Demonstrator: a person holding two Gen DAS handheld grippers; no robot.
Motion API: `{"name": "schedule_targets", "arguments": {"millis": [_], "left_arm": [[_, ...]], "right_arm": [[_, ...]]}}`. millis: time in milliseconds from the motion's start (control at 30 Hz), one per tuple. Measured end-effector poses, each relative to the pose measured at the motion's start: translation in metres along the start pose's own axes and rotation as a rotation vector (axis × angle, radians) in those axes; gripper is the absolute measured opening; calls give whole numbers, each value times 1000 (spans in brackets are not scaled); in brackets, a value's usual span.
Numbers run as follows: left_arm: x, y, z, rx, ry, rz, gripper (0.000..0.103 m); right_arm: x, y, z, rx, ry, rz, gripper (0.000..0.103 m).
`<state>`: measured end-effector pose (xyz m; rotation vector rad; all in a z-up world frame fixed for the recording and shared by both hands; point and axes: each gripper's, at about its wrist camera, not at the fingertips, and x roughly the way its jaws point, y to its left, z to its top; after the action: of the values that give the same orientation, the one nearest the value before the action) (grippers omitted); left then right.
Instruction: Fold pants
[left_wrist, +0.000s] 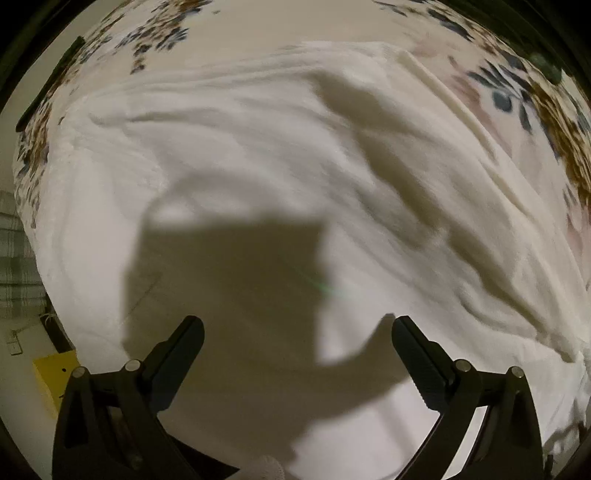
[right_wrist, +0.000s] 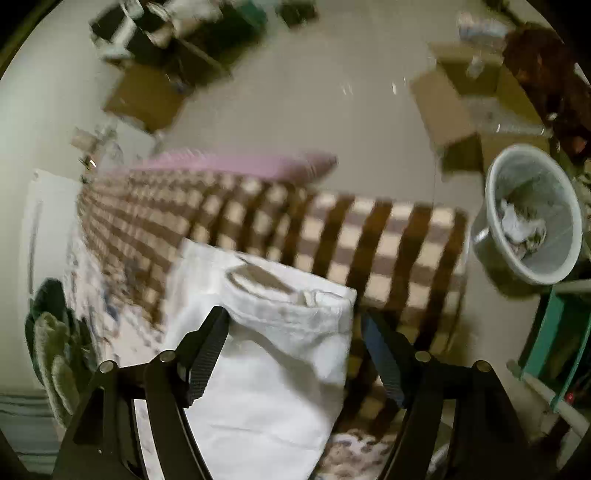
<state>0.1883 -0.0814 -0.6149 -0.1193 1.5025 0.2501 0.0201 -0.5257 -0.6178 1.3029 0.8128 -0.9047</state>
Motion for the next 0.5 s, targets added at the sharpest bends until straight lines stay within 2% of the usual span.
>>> {"name": "schedule_targets", "arguments": {"millis": [33, 67, 100, 167, 200, 233, 267, 333, 367, 400, 467, 500], "left_arm": [[-1, -4, -4, 9, -2, -1, 103], [-1, -5, -4, 18, -4, -2, 103], [-2, -7, -3, 28, -10, -2, 103], [-7, -15, 2, 53, -27, 1, 103], [-8, -19, 6, 64, -35, 3, 103], [-7, -24, 15, 71, -40, 3, 103], [-7, -27, 18, 74, -41, 5, 103], [-4, -31, 25, 67, -36, 11, 103], [-5, -35, 25, 63, -33, 14, 103], [-2, -37, 27, 57, -27, 17, 103], [4, -43, 32, 45, -18, 16, 103], [4, -44, 33, 44, -19, 17, 103]], "right_arm": [[0, 2, 1, -4, -12, -15, 48], [-1, 5, 2, -23, -24, -19, 28], [-9, 15, 2, -79, -42, 20, 15], [-32, 34, -5, -172, -94, 87, 14], [-52, 44, -11, -222, -136, 147, 13], [-65, 50, -15, -262, -167, 160, 13], [-70, 51, -18, -293, -184, 142, 13], [-56, 40, -16, -310, -139, 15, 16], [-35, 24, -11, -275, -48, -59, 30], [-13, 1, -5, -211, 63, -116, 49], [-5, -21, 0, -146, 104, -159, 52], [-14, -25, 2, -143, 72, -147, 57]]}}
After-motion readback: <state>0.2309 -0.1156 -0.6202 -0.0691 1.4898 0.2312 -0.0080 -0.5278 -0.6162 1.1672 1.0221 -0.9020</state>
